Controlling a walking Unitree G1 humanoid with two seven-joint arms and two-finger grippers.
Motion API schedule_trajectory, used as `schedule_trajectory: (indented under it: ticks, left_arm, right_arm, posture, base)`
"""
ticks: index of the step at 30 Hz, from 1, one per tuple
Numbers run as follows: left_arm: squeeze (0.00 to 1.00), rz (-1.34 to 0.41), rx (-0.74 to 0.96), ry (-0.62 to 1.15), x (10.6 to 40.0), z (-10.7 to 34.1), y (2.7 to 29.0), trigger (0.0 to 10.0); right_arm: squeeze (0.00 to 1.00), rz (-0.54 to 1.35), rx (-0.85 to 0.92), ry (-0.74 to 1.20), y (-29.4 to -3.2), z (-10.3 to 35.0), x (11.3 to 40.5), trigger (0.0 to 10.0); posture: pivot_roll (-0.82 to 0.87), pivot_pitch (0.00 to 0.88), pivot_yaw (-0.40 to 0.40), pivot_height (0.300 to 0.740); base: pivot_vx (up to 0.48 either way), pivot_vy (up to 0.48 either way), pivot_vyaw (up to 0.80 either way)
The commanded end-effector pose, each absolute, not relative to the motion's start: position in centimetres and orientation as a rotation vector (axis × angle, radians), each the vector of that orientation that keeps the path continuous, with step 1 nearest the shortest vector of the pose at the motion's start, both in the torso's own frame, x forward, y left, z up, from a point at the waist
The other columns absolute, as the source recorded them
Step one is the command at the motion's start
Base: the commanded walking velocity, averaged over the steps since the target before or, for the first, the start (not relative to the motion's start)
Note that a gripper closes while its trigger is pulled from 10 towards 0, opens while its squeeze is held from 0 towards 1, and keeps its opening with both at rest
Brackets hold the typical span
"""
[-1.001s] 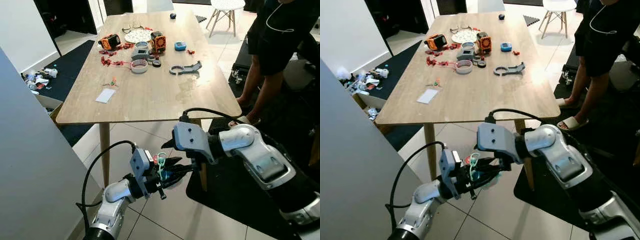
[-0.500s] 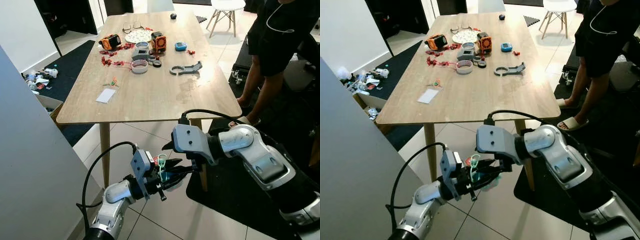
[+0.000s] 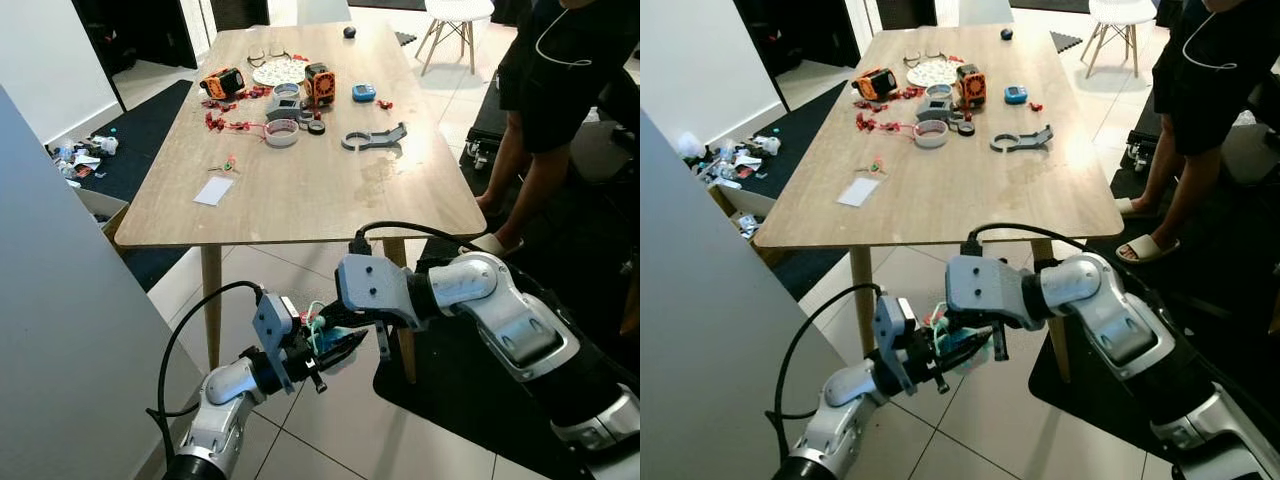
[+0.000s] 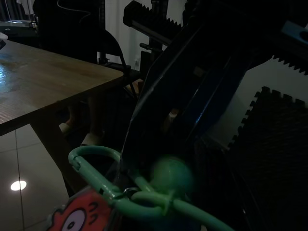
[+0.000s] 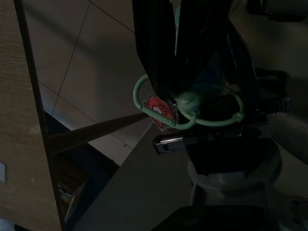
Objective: Hang keys on a hook
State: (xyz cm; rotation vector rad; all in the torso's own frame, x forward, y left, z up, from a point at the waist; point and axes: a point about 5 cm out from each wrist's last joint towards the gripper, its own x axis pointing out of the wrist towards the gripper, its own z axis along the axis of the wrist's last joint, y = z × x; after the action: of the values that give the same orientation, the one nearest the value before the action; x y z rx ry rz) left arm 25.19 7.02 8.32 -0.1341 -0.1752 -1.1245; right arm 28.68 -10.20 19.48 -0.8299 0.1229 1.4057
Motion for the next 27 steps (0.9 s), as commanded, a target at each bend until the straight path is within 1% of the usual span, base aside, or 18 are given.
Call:
schedule_trajectory:
  ticks: [1,11,15,21,27]
  left_arm:
    - [0.0,-1.126,-0.114,-0.197,25.2,8.6,7.4,10.0]
    - [0.0,-1.127,-0.113,-0.193,25.2,8.6,7.3,10.0]
    - [0.0,-1.125,-0.112,-0.189,25.2,8.5,7.4,10.0]
    - [0.0,-1.103,-0.12,-0.18,25.5,8.4,7.6,10.0]
    - [0.0,-1.097,-0.131,-0.17,25.6,8.3,7.6,10.0]
  right_arm:
    - [0.0,1.387,-0.834,0.133,-10.3,19.2,28.9,0.0]
    - [0.0,1.37,-0.851,0.105,-10.3,19.5,29.1,0.0]
    - [0.0,1.338,-0.879,0.089,-10.6,19.8,29.4,0.0]
    - [0.0,1.238,-0.949,0.062,-11.3,20.5,30.4,0.0]
    - [0.0,1.211,-0.979,0.07,-11.7,20.4,30.7,0.0]
  posture:
    - [-0.12,0.07,0.065,0.74]
    - [-0.13,0.072,0.064,0.74]
    - [-0.13,0.072,0.065,0.74]
    - [-0.13,0.07,0.064,0.74]
    - [-0.13,0.068,0.063,0.74]
  base:
    - [0.0,0.0,0.0]
    - [0.0,0.0,0.0]
    - [0.0,0.0,0.0]
    - [0.0,0.0,0.0]
    - [0.0,0.0,0.0]
